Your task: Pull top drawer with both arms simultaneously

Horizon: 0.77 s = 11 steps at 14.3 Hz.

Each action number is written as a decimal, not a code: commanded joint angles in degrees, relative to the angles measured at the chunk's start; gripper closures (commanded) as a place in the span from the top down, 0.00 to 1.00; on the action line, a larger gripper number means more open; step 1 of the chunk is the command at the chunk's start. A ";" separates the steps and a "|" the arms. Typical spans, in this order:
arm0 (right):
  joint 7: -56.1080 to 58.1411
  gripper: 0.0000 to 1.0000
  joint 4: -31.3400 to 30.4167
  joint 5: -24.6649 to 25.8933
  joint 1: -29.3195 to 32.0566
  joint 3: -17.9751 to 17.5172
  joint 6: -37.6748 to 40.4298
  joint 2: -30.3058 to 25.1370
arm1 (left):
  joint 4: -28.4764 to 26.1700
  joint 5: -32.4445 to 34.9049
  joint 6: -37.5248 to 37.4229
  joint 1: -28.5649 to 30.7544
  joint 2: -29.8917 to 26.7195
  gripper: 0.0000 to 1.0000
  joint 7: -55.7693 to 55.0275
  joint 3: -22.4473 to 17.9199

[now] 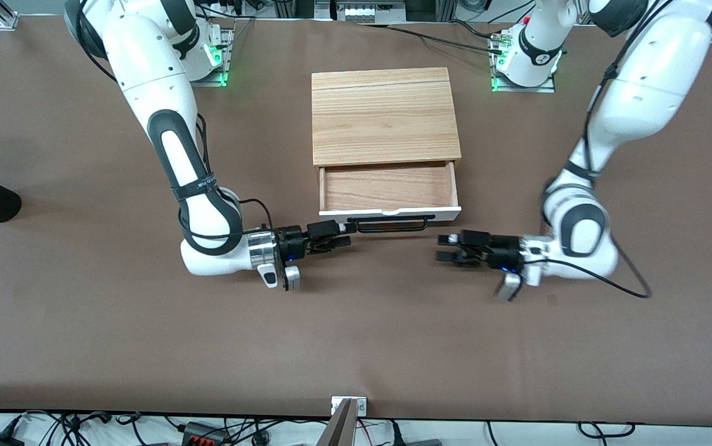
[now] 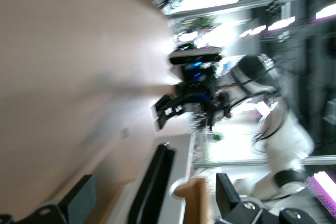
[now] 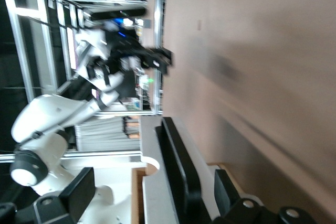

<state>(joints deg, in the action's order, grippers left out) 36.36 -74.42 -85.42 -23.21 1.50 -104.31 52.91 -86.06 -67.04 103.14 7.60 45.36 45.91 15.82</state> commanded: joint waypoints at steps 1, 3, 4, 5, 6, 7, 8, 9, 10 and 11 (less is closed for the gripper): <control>-4.70 1.00 2.08 6.99 -0.52 2.79 0.68 -0.79 | 7.02 12.95 -6.77 3.38 -0.62 1.00 -7.22 0.01; -6.99 1.00 2.35 14.54 -0.69 4.99 0.60 -0.97 | 10.81 23.21 -13.11 6.09 -2.46 1.00 -9.25 -0.53; -7.17 1.00 2.87 18.67 -0.69 5.35 0.42 -1.05 | 11.87 29.62 -14.62 7.42 -4.21 1.00 -10.40 -0.26; -7.26 1.00 3.57 22.11 -0.69 5.53 0.42 -1.14 | 12.05 34.39 -14.98 7.78 -6.84 1.00 -11.02 -0.18; -8.22 1.00 3.75 25.97 -0.69 6.31 0.42 -1.67 | 12.05 38.70 -15.16 7.95 -9.82 1.00 -11.28 -0.35; -10.49 1.00 3.75 29.14 -0.69 6.67 0.42 -2.37 | 12.05 42.92 -15.42 8.04 -12.46 1.00 -11.37 -0.52; -12.08 1.00 3.75 33.00 -0.69 6.84 0.51 -2.63 | 12.05 48.53 -16.56 7.96 -15.19 1.00 -11.72 -0.44; -13.75 1.00 3.75 36.78 -0.43 6.85 0.59 -3.77 | 12.05 51.98 -18.31 7.96 -17.56 1.00 -13.64 -0.44; -15.59 1.00 3.75 40.30 0.00 6.85 0.68 -5.00 | 12.14 53.84 -20.93 8.04 -20.02 1.00 -17.40 -0.61; -16.48 1.00 3.75 44.34 0.01 8.06 1.12 -6.05 | 12.14 56.03 -23.22 8.04 -21.79 1.00 -21.35 -0.44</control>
<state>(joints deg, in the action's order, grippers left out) 22.93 -70.27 -47.09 -23.26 8.19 -104.31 49.75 -72.33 -15.51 82.92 16.08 28.24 30.08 15.65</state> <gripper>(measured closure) 0.000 0.000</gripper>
